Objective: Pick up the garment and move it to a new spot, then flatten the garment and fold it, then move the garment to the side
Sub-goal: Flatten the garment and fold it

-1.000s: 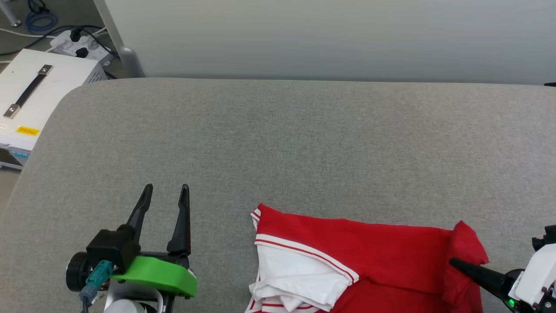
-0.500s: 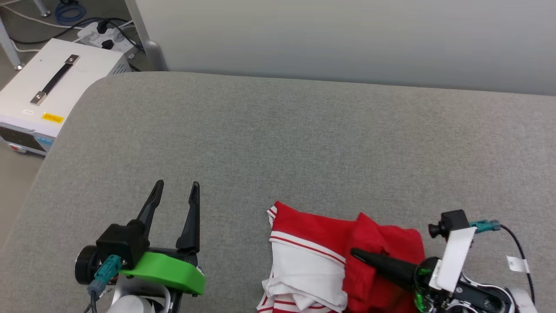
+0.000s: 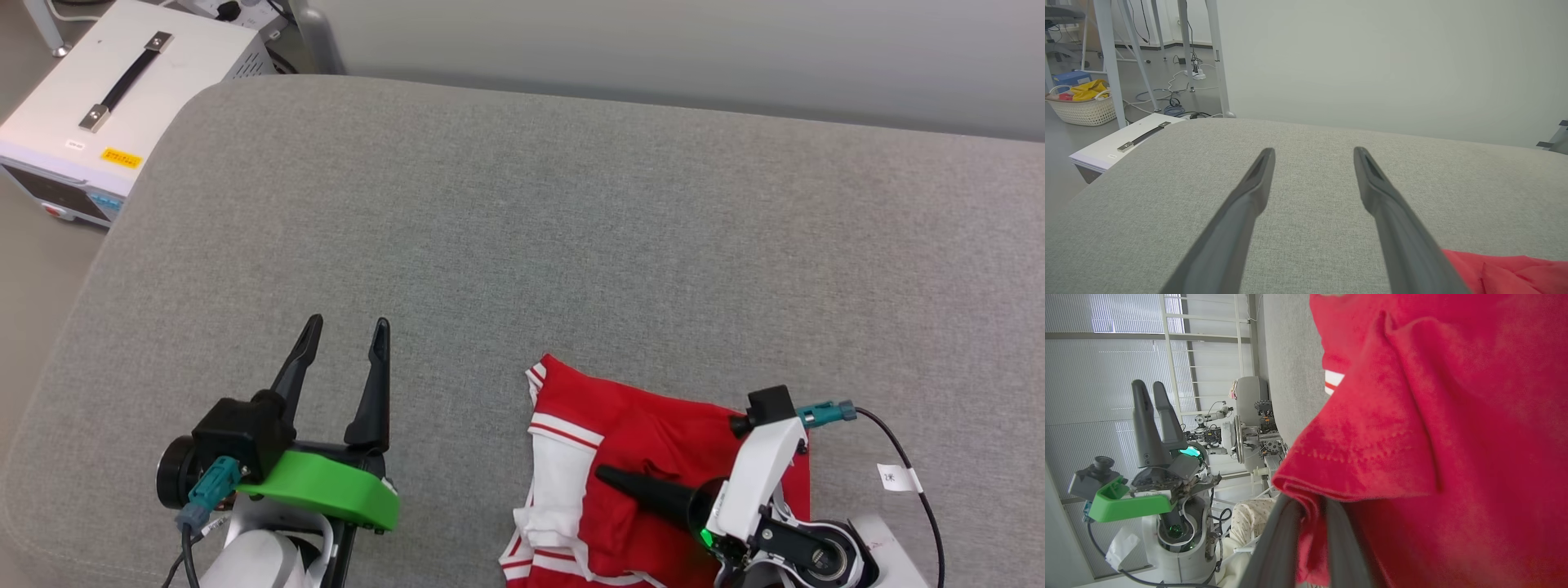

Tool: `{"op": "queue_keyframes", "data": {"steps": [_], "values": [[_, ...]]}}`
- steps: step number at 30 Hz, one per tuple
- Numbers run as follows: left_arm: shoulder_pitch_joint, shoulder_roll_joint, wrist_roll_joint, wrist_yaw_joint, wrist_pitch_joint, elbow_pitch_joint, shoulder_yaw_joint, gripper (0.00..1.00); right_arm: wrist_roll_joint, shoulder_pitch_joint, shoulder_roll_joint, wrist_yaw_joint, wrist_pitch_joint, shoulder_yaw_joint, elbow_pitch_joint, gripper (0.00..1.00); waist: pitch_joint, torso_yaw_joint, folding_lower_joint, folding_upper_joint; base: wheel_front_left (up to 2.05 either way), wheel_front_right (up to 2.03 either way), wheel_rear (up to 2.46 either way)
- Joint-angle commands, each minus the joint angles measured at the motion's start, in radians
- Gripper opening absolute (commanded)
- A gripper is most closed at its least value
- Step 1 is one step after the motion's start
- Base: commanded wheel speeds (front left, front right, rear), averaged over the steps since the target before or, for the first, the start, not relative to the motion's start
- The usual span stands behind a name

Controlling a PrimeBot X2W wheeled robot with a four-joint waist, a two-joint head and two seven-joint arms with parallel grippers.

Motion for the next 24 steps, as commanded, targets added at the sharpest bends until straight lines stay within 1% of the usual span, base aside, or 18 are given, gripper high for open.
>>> {"op": "queue_keyframes", "data": {"steps": [1,2,3,5,9,12,14,15,19,24], "values": [[-0.018,-0.007,0.015,-0.007,-0.006,0.006,0.005,1.00,-0.004,-0.022,-0.002,-0.001,-0.016,0.007,0.009,0.23,0.009,0.000,-0.0001,0.0000,0.00,0.00,0.00],[-0.019,-0.008,0.015,-0.009,-0.007,0.009,0.007,1.00,0.001,-0.026,-0.002,-0.001,-0.024,0.014,0.013,0.73,0.009,-0.003,-0.0001,0.0000,0.00,0.00,0.00],[-0.019,-0.008,0.016,-0.011,-0.008,0.012,0.009,1.00,0.006,-0.029,-0.002,-0.001,-0.031,0.020,0.011,1.00,0.008,-0.006,-0.0001,0.0000,0.00,0.00,0.00],[-0.020,-0.008,0.016,-0.014,-0.009,0.018,0.012,1.00,0.016,-0.036,-0.002,-0.001,-0.050,0.033,0.003,1.00,0.004,-0.014,-0.0001,0.0000,0.00,0.00,0.00],[-0.018,-0.006,0.019,-0.020,-0.011,0.026,0.017,1.00,-0.004,-0.047,-0.003,-0.001,-0.090,0.049,-0.030,1.00,-0.011,-0.030,-0.0001,0.0000,0.00,0.00,0.00],[-0.014,-0.004,0.020,-0.023,-0.012,0.029,0.018,1.00,-0.025,-0.045,-0.017,-0.001,-0.119,0.060,-0.072,1.00,-0.023,-0.041,-0.0001,0.0000,0.00,0.00,0.00],[-0.012,-0.003,0.020,-0.023,-0.012,0.031,0.019,1.00,-0.054,-0.041,-0.037,-0.001,-0.152,0.061,-0.102,1.00,-0.030,-0.048,-0.0001,0.0000,0.00,0.00,0.00],[-0.010,-0.003,0.020,-0.023,-0.012,0.032,0.020,1.00,-0.075,-0.039,-0.049,-0.001,-0.173,0.061,-0.116,1.00,-0.032,-0.051,-0.0001,0.0000,0.00,0.00,0.00],[-0.001,0.000,0.019,-0.019,-0.013,0.033,0.024,1.00,-0.221,-0.027,-0.102,-0.001,-0.316,0.035,-0.142,1.00,-0.043,-0.067,-0.0001,0.0000,0.00,0.00,0.00],[0.011,0.004,0.017,-0.010,-0.013,0.038,0.033,1.00,-0.428,0.000,-0.142,-0.001,-0.474,-0.055,-0.135,1.00,-0.057,-0.091,-0.0001,0.0000,0.00,0.00,0.00]]}}
